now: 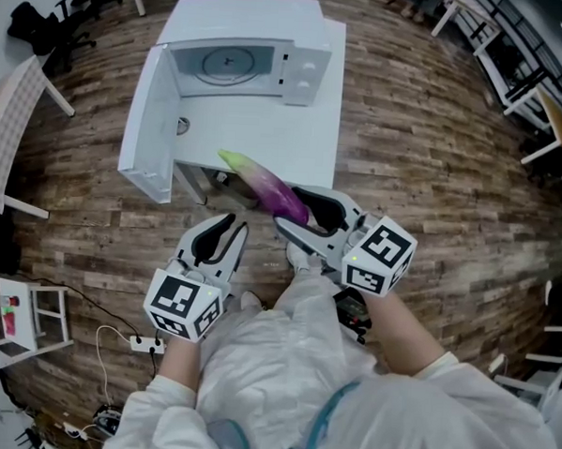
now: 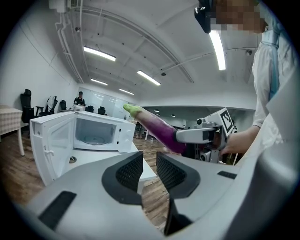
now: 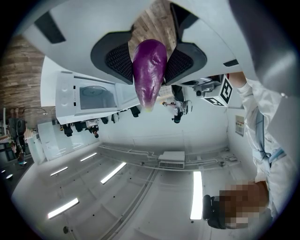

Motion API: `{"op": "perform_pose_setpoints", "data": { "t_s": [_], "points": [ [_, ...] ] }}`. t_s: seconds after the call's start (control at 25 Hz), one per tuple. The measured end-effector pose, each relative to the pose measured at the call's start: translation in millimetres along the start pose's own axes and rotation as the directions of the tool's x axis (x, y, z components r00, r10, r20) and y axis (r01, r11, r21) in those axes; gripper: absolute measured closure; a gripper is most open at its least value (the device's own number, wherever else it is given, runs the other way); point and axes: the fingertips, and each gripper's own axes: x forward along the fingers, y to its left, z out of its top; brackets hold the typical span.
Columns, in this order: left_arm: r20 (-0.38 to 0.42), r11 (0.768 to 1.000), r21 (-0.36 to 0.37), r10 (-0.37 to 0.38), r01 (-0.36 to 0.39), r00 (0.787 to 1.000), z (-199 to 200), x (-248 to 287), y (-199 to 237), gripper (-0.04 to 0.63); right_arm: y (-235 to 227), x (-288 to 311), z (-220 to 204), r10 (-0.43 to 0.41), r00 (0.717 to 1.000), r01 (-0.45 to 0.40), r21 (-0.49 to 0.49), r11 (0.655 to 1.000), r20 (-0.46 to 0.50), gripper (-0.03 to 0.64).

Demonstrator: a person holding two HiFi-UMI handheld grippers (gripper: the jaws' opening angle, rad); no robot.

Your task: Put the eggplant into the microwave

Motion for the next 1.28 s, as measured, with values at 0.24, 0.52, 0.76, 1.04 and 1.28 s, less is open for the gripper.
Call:
{"op": "perform_pose_setpoints", "data": {
  "t_s": [0.24, 0.52, 0.76, 1.04, 1.28],
  "points": [
    [0.007, 1.0, 0.0, 0.001, -0.001, 1.0, 1, -2, 7, 0.506, 0, 8, -1, 0.002, 1.0, -0.002, 0.002, 1.0, -0.007, 0.383],
    [0.0, 1.0, -0.023, -0.003, 0.003, 1.0, -7, 14, 12, 0.506, -13, 15, -8, 0.014, 0.999, -0.013, 0.009, 1.0, -0.034, 0.383],
    [0.026, 0.999, -0.03, 0.02, -0.019, 0.999, 8, 51, 47, 0.506, -58, 40, -8, 0.035, 0.997, -0.034, 0.019, 0.999, -0.068, 0.383],
    [0.052, 0.996, -0.038, 0.078, -0.076, 0.996, 29, 97, 103, 0.506, -124, 80, 0, 0.057, 0.991, -0.056, 0.013, 0.998, -0.119, 0.383],
    [0.067, 0.993, -0.055, 0.111, -0.108, 0.992, 37, 131, 143, 0.506, -175, 120, 7, 0.071, 0.984, -0.073, -0.007, 0.997, -0.163, 0.383]
  ]
}}
